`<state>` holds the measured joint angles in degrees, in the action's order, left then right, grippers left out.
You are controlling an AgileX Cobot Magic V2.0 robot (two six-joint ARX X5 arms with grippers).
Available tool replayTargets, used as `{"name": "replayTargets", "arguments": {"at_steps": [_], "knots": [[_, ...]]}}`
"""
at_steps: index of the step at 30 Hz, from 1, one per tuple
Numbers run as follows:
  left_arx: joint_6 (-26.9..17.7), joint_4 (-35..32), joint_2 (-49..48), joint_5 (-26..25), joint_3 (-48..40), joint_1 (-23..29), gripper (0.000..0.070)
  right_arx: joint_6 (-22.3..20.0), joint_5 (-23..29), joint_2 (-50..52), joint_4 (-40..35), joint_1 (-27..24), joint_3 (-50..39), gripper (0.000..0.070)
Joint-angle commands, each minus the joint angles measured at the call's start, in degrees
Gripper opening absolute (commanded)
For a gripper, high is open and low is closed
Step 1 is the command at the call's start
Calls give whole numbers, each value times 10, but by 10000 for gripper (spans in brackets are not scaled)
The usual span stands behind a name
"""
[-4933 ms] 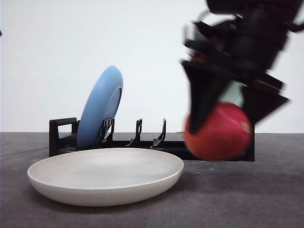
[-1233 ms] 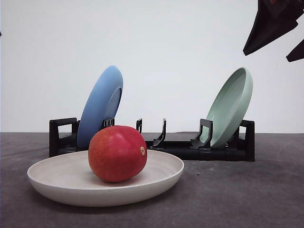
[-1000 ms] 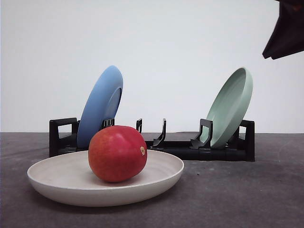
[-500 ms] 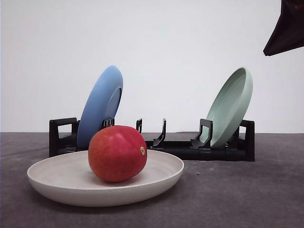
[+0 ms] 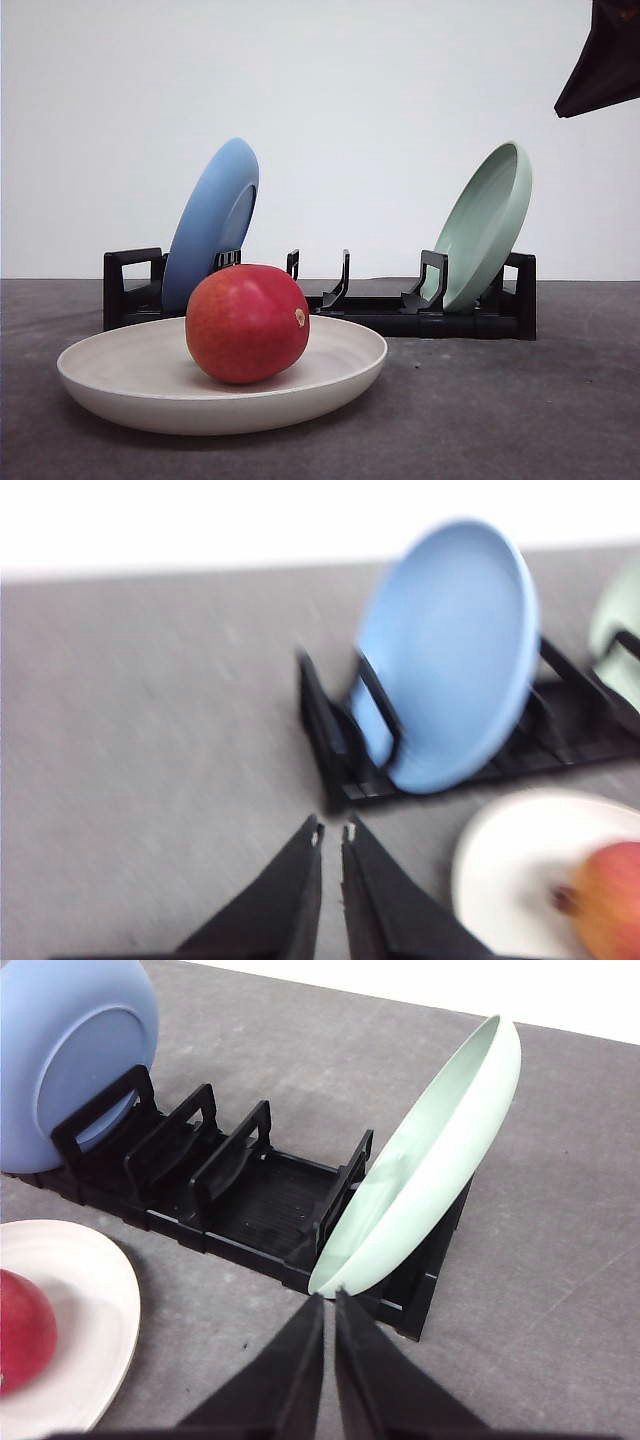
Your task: Place pomegranate in white plate
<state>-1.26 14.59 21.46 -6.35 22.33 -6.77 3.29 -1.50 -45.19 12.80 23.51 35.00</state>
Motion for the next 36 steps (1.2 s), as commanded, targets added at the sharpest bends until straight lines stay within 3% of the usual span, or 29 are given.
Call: {"name": "replayTargets", "arguments": {"at_steps": [1, 5, 11, 20, 36], "knots": [[-9, -37, -21, 7, -33, 4, 16, 4, 0, -3, -6, 2, 3, 13], [-9, -82, -78, 14, -108, 20, 16, 4, 0, -3, -6, 2, 3, 13], [-6, -83, -138, 54, -164, 40, 16, 4, 0, -3, -6, 2, 3, 13], [-9, -85, -212, 55, -205, 61, 16, 4, 0, -3, -6, 2, 3, 13], [-8, -95, -212, 54, -216, 61, 16, 4, 0, -3, -8, 2, 3, 13]]}}
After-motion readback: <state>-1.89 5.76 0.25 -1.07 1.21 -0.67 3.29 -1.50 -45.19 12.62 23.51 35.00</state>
